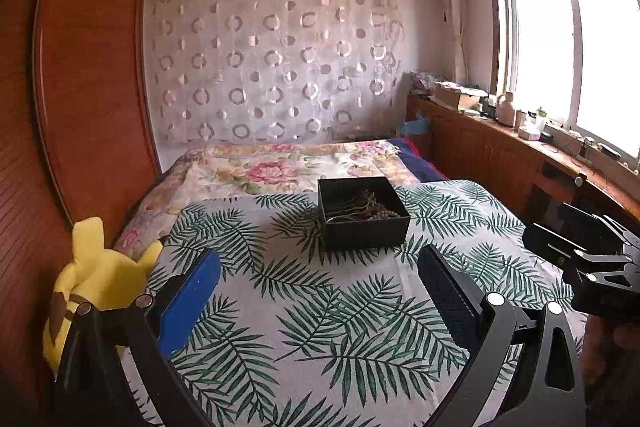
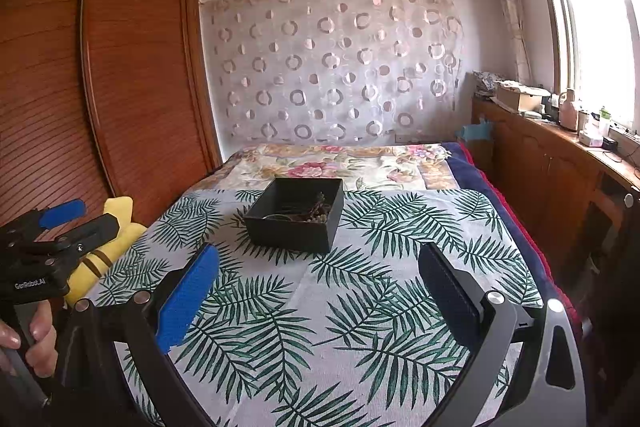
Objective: Organize jewelry
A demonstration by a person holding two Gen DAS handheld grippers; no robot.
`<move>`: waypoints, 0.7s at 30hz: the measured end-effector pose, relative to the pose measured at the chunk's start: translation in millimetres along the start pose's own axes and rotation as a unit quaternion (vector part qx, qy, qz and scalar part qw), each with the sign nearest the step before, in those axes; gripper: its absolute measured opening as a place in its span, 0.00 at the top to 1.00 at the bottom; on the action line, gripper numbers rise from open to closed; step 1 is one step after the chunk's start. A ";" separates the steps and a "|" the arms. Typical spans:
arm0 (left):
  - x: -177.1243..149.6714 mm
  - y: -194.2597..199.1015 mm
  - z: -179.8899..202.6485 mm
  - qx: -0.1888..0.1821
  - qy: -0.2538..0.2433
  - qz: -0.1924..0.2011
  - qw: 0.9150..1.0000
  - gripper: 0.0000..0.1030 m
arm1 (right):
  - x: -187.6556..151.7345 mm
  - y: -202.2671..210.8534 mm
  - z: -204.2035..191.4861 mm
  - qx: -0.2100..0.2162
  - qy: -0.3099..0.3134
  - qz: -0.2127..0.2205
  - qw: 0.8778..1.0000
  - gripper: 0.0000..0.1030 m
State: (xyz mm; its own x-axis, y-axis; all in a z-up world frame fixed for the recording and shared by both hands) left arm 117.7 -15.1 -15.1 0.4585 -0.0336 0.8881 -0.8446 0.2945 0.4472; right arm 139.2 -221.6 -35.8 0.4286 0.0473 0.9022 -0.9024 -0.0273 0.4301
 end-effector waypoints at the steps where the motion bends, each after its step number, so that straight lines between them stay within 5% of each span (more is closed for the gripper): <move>1: -0.5 0.0 -0.4 0.000 0.000 0.000 1.000 0.07 | -0.1 -0.2 -0.1 0.000 0.000 0.000 1.000 0.02; 21: 1.7 0.3 -0.2 0.001 0.000 0.001 1.000 0.07 | -1.4 0.2 -1.8 -0.001 0.000 0.000 1.000 0.02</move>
Point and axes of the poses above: each gripper's, at about its wrist camera, not at the fingertips, and y roughly against the way its jaws point, z to its right, x to its top, the point moved 10 cm from there along -y, roughly the way its jaws point, and after that the axes turned 14 degrees about -x, right-handed, at the moved point
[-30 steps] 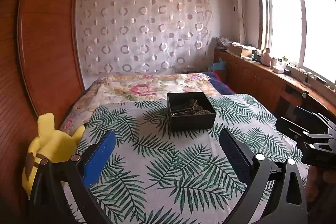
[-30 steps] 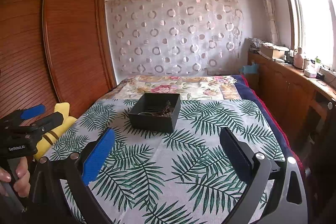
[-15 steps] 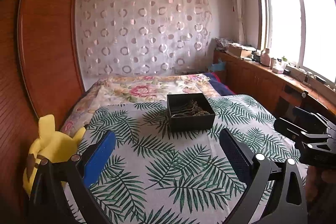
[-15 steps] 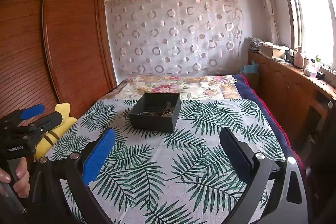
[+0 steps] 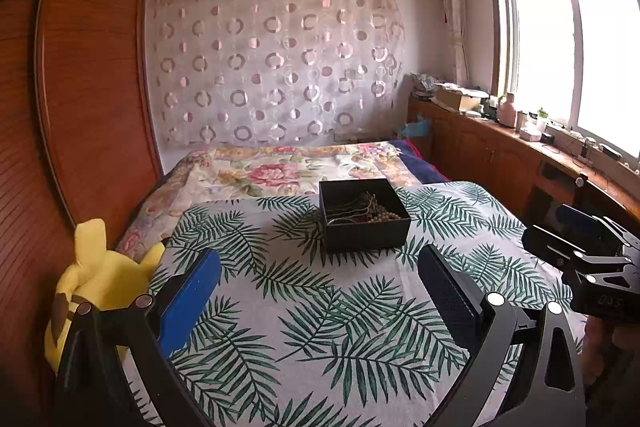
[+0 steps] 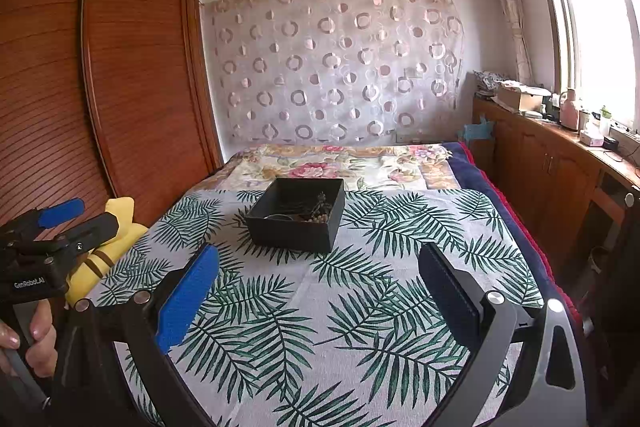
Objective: Organize jewelry
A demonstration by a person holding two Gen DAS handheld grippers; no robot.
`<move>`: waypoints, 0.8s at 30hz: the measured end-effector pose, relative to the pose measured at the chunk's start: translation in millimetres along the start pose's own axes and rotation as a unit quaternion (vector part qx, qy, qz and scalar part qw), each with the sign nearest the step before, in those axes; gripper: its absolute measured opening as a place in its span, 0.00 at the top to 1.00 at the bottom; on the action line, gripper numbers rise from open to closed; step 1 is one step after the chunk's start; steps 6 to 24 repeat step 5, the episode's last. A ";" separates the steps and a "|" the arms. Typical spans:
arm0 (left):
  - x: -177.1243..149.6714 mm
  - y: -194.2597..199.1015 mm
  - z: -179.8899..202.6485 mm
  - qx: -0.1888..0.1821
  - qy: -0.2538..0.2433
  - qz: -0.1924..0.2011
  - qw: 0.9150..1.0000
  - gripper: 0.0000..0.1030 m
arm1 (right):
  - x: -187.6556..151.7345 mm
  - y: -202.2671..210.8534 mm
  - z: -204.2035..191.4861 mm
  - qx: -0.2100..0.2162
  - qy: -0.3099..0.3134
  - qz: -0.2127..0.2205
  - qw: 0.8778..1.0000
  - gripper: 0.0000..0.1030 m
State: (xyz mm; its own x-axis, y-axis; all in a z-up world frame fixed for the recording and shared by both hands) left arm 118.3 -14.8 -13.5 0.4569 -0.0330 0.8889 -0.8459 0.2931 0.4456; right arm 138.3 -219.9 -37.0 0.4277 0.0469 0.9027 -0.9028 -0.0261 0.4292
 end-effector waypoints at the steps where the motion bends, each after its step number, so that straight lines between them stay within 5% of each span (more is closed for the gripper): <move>1: 0.5 -0.3 0.2 0.001 0.000 0.000 1.000 0.07 | 0.0 -0.1 0.0 0.000 0.000 0.000 1.000 0.02; 24: 0.6 0.9 -0.1 -0.002 0.001 0.000 1.000 0.07 | 0.0 -0.3 0.1 0.000 0.000 0.001 1.000 0.02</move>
Point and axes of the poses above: each gripper's, at about its wrist camera, not at the fingertips, and y roughly against the way its jaws point, z to its right, x to its top, the point moved 10 cm from there along -y, roughly the way its jaws point, and after that the axes turned 14 degrees about -x, right-handed, at the moved point
